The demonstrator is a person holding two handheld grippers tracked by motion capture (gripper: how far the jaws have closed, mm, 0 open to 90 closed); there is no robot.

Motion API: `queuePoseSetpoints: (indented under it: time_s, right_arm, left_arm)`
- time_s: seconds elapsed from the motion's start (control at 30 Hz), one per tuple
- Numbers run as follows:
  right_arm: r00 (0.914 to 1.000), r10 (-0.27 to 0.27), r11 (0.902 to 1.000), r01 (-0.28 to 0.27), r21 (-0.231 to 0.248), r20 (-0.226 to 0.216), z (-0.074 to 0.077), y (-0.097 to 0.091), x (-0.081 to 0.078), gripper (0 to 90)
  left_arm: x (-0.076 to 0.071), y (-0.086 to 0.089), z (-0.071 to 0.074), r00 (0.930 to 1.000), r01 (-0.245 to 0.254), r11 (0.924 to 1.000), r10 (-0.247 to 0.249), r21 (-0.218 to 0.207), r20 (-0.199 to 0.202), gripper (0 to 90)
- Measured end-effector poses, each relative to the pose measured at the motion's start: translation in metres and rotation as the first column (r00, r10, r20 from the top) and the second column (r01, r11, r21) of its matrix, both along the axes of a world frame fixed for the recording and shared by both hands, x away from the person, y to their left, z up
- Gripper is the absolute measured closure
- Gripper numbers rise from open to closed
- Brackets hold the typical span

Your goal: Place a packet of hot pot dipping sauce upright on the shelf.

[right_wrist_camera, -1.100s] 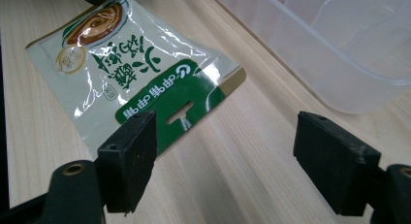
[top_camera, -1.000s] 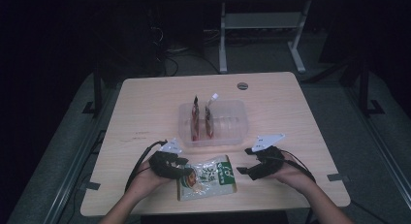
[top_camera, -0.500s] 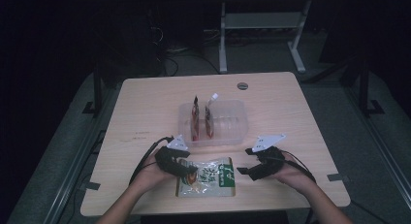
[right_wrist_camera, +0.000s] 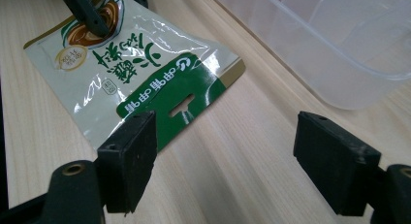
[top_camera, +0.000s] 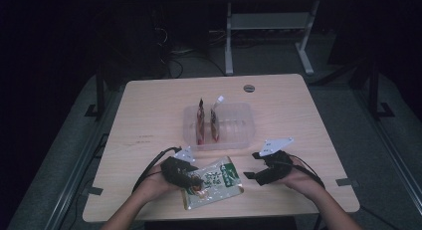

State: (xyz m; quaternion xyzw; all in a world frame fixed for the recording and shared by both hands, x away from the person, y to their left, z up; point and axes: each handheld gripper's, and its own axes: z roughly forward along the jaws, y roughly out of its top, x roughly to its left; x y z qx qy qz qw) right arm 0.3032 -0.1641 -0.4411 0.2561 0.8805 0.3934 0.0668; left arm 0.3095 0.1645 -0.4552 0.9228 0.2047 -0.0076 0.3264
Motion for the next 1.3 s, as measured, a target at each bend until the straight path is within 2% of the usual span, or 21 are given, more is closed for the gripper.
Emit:
queuePoseSetpoints:
  time_s: [0.23,0.37,0.47,0.6,0.67,0.7,0.97,1.1,1.17,1.3]
  right_arm:
    - [1.0,-0.002,1.0,0.002,0.003,-0.005,-0.001,0.001,0.001,20.7]
    - [0.9999,-0.009,0.9999,0.009,0.011,-0.013,-0.001,0.002,0.001,19.6]
    - [0.9998,-0.01,0.9996,0.01,0.027,-0.018,-0.002,0.002,0.002,18.6]
    - [0.9992,-0.007,0.9993,0.008,0.038,-0.039,-0.003,0.003,0.002,15.7]
    - [0.999,-0.005,0.9992,0.007,0.039,-0.044,-0.003,0.004,0.003,15.2]
    - [0.9982,-0.004,0.9988,0.007,0.048,-0.059,-0.003,0.004,0.003,14.7]
    - [0.9929,0.041,0.9957,-0.032,0.087,-0.111,0.004,0.006,0.005,13.8]
    - [0.9882,0.065,0.9907,-0.047,0.127,-0.139,0.007,0.007,0.008,13.8]
    - [0.9887,0.068,0.9895,-0.05,0.136,-0.133,0.007,0.007,0.008,13.8]
    - [0.9853,0.098,0.9805,-0.072,0.183,-0.14,0.011,0.012,0.014,13.8]
  left_arm:
    - [0.002,0.003,-0.001,0.9995,0.008,0.9999,-0.008,-0.011,-0.031,76.5]
    - [0.001,0.003,0.0,0.9994,0.017,0.9998,-0.017,-0.008,-0.03,82.7]
    - [0.003,0.005,0.0,0.9987,0.01,0.9993,-0.012,-0.035,-0.049,87.6]
    - [0.003,0.007,0.003,0.9986,0.004,0.9976,-0.007,-0.069,-0.052,89.3]
    - [0.003,0.007,0.004,0.9993,0.006,0.997,-0.009,-0.078,-0.037,89.5]
    - [0.002,0.008,0.008,0.9996,0.006,0.9945,-0.009,-0.104,-0.025,89.5]
    - [-0.005,0.014,0.028,0.9985,0.004,0.9826,0.006,-0.186,0.054,89.6]
    - [-0.007,0.015,0.036,0.9971,0.014,0.9763,0.003,-0.216,0.076,89.6]
    - [-0.008,0.015,0.037,0.9968,0.015,0.9746,0.003,-0.224,0.08,89.6]
    - [-0.011,0.015,0.042,0.9954,0.029,0.97,-0.006,-0.241,0.096,89.6]
